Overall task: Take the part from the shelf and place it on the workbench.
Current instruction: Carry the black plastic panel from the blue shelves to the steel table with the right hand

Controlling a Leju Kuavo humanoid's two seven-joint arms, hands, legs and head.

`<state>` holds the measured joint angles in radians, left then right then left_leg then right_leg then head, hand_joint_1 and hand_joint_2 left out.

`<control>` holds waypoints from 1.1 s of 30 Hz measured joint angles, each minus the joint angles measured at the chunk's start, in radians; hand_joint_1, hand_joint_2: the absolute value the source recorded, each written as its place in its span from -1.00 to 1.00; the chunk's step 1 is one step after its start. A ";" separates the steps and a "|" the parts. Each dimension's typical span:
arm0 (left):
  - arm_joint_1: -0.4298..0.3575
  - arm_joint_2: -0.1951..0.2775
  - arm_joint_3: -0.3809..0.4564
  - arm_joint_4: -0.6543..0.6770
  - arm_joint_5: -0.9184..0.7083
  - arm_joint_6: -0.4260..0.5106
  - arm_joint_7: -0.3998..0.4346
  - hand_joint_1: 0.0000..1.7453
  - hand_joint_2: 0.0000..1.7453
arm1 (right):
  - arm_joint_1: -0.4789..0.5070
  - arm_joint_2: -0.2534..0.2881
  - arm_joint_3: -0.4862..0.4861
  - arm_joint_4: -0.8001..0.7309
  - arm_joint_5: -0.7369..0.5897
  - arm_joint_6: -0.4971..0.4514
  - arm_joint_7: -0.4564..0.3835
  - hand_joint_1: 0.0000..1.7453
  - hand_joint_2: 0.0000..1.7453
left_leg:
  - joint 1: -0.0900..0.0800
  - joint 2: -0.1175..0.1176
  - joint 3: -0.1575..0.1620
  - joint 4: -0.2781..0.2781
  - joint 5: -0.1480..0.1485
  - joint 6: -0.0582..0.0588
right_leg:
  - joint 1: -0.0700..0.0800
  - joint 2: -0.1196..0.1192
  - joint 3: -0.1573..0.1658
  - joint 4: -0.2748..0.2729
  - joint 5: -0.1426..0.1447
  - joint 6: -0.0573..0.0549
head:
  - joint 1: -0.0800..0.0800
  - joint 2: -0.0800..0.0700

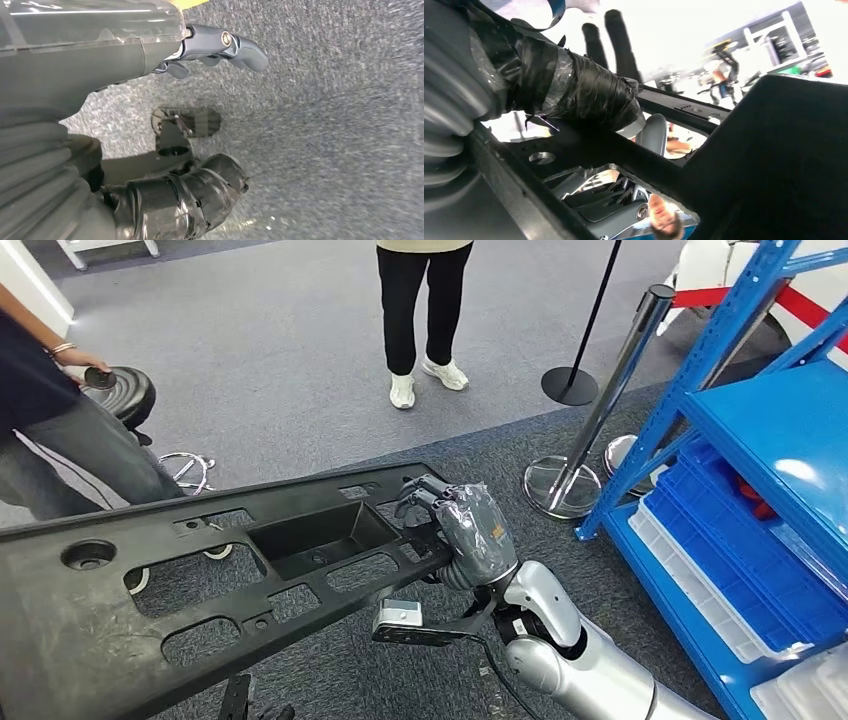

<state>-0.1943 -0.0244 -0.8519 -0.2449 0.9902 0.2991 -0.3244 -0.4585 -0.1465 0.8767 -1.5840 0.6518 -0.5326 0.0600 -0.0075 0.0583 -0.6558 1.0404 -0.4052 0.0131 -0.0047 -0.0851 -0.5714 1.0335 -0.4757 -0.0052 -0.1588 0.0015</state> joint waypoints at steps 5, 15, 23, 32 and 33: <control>0.003 0.002 0.000 0.000 -0.003 0.000 0.000 -1.00 1.00 | -0.001 -0.002 -0.001 -0.011 -0.025 -0.005 -0.014 1.00 1.00 | 0.004 -0.042 0.025 -0.037 0.005 0.029 | -0.001 0.007 0.003 0.024 -0.030 0.024 | 0.005 0.000; 0.001 0.001 -0.001 0.000 -0.009 0.000 0.000 -1.00 1.00 | 0.014 -0.011 -0.002 -0.023 -0.078 -0.015 -0.039 1.00 1.00 | 0.011 -0.169 0.019 -0.006 -0.012 0.018 | -0.023 0.154 -0.041 0.037 0.013 0.037 | 0.020 0.000; 0.013 0.004 -0.001 0.000 -0.010 0.001 0.000 -1.00 1.00 | 0.026 -0.016 -0.010 -0.050 -0.183 -0.011 -0.099 1.00 1.00 | 0.016 -0.073 -0.092 0.192 -0.104 -0.017 | -0.011 0.085 -0.019 0.006 0.011 -0.007 | 0.009 0.000; 0.012 0.004 -0.001 0.000 -0.012 0.002 0.000 -1.00 1.00 | 0.032 -0.020 -0.011 -0.065 -0.188 -0.005 -0.099 1.00 1.00 | -0.013 0.004 0.014 0.000 -0.024 0.021 | 0.006 -0.025 0.009 0.002 -0.017 0.008 | 0.010 0.000; 0.013 0.004 -0.001 0.000 -0.012 0.002 0.000 -1.00 1.00 | 0.032 -0.020 -0.012 -0.066 -0.188 -0.004 -0.099 1.00 1.00 | -0.011 -0.010 0.016 -0.005 -0.022 0.026 | 0.006 -0.034 0.014 -0.001 -0.020 0.013 | 0.011 0.000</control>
<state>-0.1814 -0.0202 -0.8530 -0.2449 0.9777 0.3008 -0.3249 -0.4264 -0.1665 0.8652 -1.6501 0.4642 -0.5362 -0.0393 -0.0189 0.0486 -0.6401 1.0354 -0.4273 0.0389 0.0008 -0.1193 -0.5574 1.0329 -0.4953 0.0082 -0.1481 0.0015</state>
